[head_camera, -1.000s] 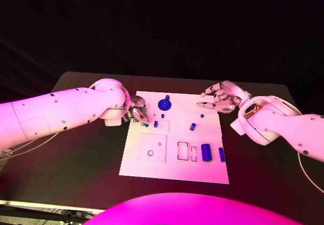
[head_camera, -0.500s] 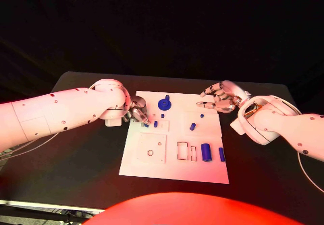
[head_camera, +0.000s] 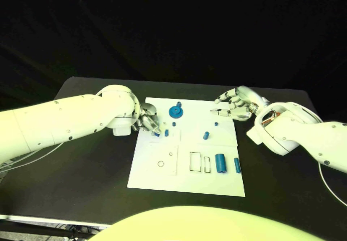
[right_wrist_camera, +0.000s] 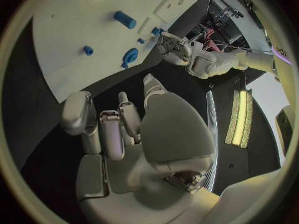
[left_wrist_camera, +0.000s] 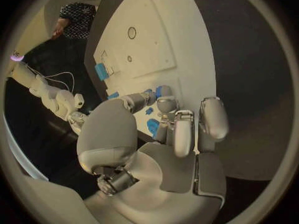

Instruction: Assemble the parts on the task board

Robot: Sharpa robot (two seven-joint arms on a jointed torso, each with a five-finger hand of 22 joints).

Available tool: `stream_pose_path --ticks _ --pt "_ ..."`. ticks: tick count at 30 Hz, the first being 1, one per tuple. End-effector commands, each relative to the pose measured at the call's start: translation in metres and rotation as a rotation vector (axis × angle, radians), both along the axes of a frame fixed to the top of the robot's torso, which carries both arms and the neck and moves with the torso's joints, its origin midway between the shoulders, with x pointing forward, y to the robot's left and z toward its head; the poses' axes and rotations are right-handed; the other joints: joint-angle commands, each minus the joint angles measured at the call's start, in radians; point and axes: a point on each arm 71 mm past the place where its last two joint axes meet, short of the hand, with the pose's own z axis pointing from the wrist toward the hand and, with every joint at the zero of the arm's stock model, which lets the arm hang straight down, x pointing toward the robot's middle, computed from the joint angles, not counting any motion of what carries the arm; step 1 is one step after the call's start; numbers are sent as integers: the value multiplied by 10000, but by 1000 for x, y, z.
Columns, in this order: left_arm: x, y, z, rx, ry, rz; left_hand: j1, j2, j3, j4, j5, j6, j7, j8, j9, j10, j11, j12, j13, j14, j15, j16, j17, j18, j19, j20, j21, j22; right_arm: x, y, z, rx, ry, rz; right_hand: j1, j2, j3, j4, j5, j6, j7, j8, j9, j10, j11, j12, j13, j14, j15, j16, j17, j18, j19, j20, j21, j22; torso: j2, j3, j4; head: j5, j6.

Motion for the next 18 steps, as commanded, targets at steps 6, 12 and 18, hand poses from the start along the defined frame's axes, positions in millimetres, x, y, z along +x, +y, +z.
stream_pose_path --ticks 6,12,18 --pt "-3 1 -7 -5 -151 186 573 315 693 -754 188 58 -2 -28 15 93 -8 52 87 1039 -82 66 2634 -214 166 9 135 134 0 1 0 4 -83 109 -53 88 65 -10 -8 33 -31 48 -8 -59 10 -9 1 698 -72 -56 1178 135 -32 0 -45 0 -1 -4 6 -4 8" --pt "-4 3 -6 -216 -429 409 616 322 756 -798 228 93 -7 -21 12 137 -15 84 144 1039 -86 66 2634 -246 261 7 222 282 0 0 0 3 -83 102 -61 91 65 -8 -9 33 -31 50 -10 -55 10 -4 4 699 -73 -55 1179 135 -29 0 -45 2 -2 -6 11 -6 3" --pt "-5 6 -5 -260 -733 511 620 366 817 -783 230 118 -3 -26 4 140 -13 52 104 1039 -88 66 2634 -251 282 5 242 311 0 0 0 1 -78 100 -61 91 65 -8 -9 33 -31 50 -10 -55 10 -4 4 699 -73 -55 1179 135 -29 0 -45 2 -2 -8 12 -6 0"
